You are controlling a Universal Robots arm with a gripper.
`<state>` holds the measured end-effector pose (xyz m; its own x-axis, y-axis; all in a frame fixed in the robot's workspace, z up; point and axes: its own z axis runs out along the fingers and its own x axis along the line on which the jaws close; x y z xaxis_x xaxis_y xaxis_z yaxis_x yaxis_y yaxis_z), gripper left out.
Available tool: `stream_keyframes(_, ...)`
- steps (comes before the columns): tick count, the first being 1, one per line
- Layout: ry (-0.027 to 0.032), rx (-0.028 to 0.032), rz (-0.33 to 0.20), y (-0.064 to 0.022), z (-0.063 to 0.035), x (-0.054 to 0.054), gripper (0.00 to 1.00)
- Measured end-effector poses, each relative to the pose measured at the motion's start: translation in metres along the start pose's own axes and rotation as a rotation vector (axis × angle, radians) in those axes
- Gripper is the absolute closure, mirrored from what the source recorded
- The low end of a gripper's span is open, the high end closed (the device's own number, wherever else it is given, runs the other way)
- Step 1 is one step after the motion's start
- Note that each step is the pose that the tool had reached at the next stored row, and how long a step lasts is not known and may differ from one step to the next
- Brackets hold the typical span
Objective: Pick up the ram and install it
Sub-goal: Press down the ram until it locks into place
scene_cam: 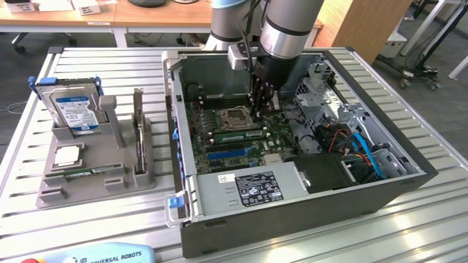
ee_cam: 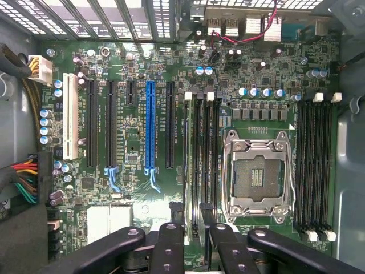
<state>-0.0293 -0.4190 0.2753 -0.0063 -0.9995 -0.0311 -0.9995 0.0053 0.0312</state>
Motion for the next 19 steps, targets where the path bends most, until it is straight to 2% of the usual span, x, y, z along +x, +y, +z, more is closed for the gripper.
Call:
stream_keyframes(4,0.0000,0.0000,0.000,0.0000,0.0000,0.0000,0.76)
stream_keyframes(5,0.0000,0.0000,0.000,0.0000,0.0000,0.0000,0.83)
stream_keyframes(6,0.0000,0.0000,0.000,0.0000,0.0000,0.0000,0.83)
stream_keyframes(7,0.0000,0.0000,0.000,0.0000,0.0000,0.0000,0.89)
stream_keyframes(8,0.0000,-0.0001,0.000,0.0000,0.0000,0.0000,0.90)
stream_keyframes(19,-0.0001,0.0000,0.000,0.0000,0.0000,0.0000,0.90)
